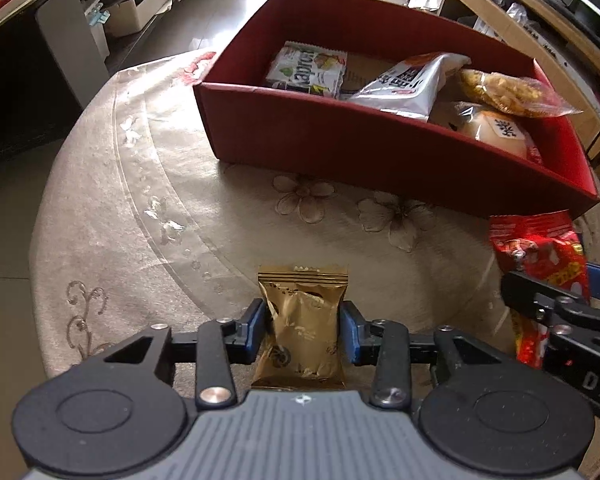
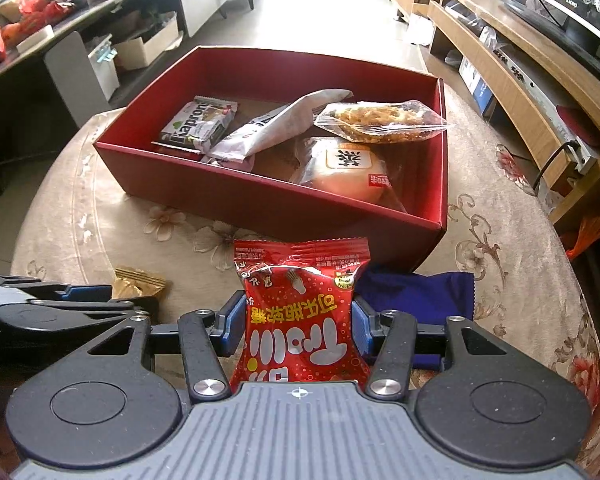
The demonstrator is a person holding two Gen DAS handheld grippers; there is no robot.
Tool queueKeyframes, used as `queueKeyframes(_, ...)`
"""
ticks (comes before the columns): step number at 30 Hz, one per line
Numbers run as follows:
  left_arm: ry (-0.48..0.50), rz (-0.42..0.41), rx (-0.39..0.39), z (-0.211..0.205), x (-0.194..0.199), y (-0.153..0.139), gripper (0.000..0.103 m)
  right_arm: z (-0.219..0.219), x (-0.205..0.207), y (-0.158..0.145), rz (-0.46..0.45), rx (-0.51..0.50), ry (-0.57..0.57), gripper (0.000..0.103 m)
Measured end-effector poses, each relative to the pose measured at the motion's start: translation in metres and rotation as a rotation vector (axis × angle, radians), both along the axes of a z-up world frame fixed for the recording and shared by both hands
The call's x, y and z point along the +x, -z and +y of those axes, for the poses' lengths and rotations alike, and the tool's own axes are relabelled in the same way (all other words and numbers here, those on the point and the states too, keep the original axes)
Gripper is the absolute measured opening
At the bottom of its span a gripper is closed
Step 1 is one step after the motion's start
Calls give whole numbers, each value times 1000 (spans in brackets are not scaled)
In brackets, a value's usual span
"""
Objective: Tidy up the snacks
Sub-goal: 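Lift the gold packet and Trolli bag with both tools toward the red box, then carry the gold packet and Trolli bag with both tools over the red box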
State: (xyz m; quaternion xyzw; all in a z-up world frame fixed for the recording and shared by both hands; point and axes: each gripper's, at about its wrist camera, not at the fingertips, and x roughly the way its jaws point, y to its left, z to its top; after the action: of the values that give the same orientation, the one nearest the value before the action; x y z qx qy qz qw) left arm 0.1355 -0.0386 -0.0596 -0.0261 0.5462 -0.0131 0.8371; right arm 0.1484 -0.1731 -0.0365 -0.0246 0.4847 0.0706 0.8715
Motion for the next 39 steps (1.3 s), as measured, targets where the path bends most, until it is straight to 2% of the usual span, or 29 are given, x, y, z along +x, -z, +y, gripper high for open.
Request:
queueKeyframes(3,5,-1,4,-2,-1,1,51,-3,1,0,3,2,9,60)
queueKeyframes(5,5,-6,11,-3,-3,2,52,-4,1,0,6,5,12,60)
queueKeyframes(7,1,-11,22,-3,-6,2,51,-4,1,1,7,4,9,60)
queueKeyframes(9,-1,-18,33,-4,-9,2,41,-3,0,0,7,4,3,60)
queueKeyframes(11,0,-16,30,-4,-10,0,38,-2,-1,-1,4,3,-5,60)
queueKeyframes(18,-6,-40,3,0,-18,-19,38,-9,-12,-14,-37,24,21,60)
queueKeyframes(23,29,-113,-14,-8,-15,-45,38,-16,-14,-20,-64,37,50,60)
queueKeyframes(31,18,-126,-44,-4,4,-52,38,-20,-3,-18,-72,22,79,60)
queueKeyframes(39,29,-175,-70,-4,15,-66,38,-21,1,-33,-130,28,109,60)
